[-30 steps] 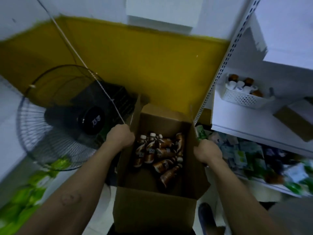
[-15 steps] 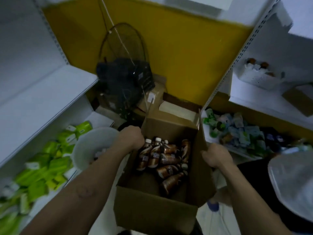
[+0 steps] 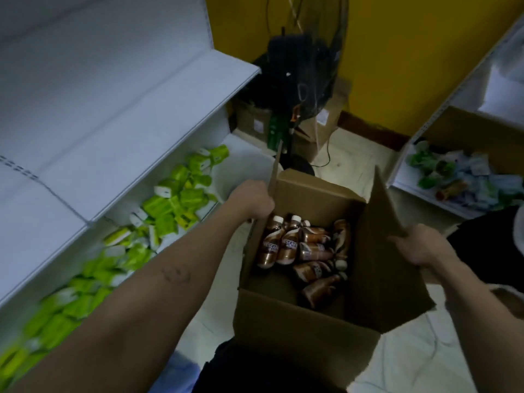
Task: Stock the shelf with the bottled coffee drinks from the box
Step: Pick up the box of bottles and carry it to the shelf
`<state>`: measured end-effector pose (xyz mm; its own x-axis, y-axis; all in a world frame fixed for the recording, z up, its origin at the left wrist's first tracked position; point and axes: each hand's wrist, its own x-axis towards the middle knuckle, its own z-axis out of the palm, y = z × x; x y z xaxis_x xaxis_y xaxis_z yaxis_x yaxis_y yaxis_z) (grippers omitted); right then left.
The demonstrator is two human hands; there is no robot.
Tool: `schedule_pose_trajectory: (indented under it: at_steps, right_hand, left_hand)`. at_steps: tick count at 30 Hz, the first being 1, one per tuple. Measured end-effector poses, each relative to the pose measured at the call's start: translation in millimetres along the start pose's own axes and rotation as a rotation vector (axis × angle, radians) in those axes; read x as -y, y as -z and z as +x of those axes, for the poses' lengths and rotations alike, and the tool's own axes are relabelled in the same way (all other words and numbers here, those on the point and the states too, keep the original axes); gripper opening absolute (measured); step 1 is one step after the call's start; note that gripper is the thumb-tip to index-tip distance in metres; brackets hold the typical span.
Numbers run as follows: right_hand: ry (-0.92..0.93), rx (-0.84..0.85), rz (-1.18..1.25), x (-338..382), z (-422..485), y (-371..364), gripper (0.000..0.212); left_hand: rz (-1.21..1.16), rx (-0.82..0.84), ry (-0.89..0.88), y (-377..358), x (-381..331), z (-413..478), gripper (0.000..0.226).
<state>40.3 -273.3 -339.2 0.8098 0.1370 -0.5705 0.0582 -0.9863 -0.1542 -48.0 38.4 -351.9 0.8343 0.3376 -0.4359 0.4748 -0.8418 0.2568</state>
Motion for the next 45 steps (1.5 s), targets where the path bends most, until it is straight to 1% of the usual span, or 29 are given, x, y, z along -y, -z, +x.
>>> schedule_pose_trajectory:
  at_steps: [2, 5, 6, 8, 10, 15, 18, 22, 24, 26, 28, 31, 35, 36, 38, 39, 42, 43, 45]
  right_hand:
    - [0.004, -0.023, 0.059, -11, -24, -22, 0.037]
    - [-0.01, -0.052, 0.187, -28, -70, -51, 0.037]
    - [-0.033, -0.064, 0.228, -34, -87, -62, 0.038]
    - [-0.08, -0.113, 0.26, -49, -124, -89, 0.037]
    - [-0.134, -0.175, 0.317, -59, -147, -120, 0.032]
    - [-0.25, -0.248, 0.449, -65, -176, -166, 0.027]
    - [-0.334, -0.287, 0.491, -54, -177, -193, 0.031]
    - [-0.455, -0.288, 0.468, -20, -163, -243, 0.032]
    - [-0.521, -0.271, 0.458, 5, -149, -272, 0.033]
    - [-0.6, -0.241, 0.459, 30, -130, -306, 0.035]
    - [-0.675, -0.203, 0.468, 54, -111, -341, 0.036]
    - [-0.767, -0.204, 0.486, 77, -73, -399, 0.037]
    - [-0.773, -0.258, 0.48, 82, -5, -498, 0.04]
    - [-0.766, -0.264, 0.49, 80, 11, -529, 0.04]
    - [-0.753, -0.274, 0.502, 79, 31, -591, 0.038]
    - [-0.743, -0.29, 0.498, 78, 36, -625, 0.036]
    - [-0.755, -0.365, 0.477, 83, 41, -668, 0.033]
    - [-0.74, -0.389, 0.461, 85, 48, -674, 0.032]
    - [-0.668, -0.364, 0.399, 87, 64, -677, 0.029]
  left_hand:
    - [0.009, -0.022, -0.002, -6, 0, -28, 0.031]
    - [0.093, -0.068, -0.029, -22, -3, -72, 0.023]
    - [0.131, -0.06, -0.047, -27, -7, -85, 0.024]
    - [0.22, -0.062, -0.085, -33, -17, -106, 0.036]
    - [0.277, -0.092, -0.106, -32, -26, -118, 0.043]
    - [0.381, -0.074, -0.19, -55, -31, -128, 0.035]
    - [0.374, -0.08, -0.251, -70, -16, -115, 0.03]
    - [0.311, -0.039, -0.303, -91, 18, -67, 0.042]
    - [0.272, 0.003, -0.361, -108, 43, -42, 0.039]
    - [0.202, 0.084, -0.389, -131, 74, -14, 0.035]
    - [0.13, 0.156, -0.366, -160, 111, 19, 0.041]
    - [0.089, 0.187, -0.339, -216, 156, 71, 0.042]
    - [0.098, 0.198, -0.284, -313, 202, 123, 0.036]
    - [0.086, 0.208, -0.245, -343, 216, 135, 0.035]
    - [0.078, 0.22, -0.195, -401, 251, 150, 0.04]
    - [0.081, 0.207, -0.2, -429, 271, 151, 0.042]
    - [-0.017, 0.134, -0.222, -468, 314, 145, 0.038]
    - [-0.041, 0.086, -0.243, -476, 321, 146, 0.038]
    - [0.057, 0.039, -0.28, -481, 321, 156, 0.044]
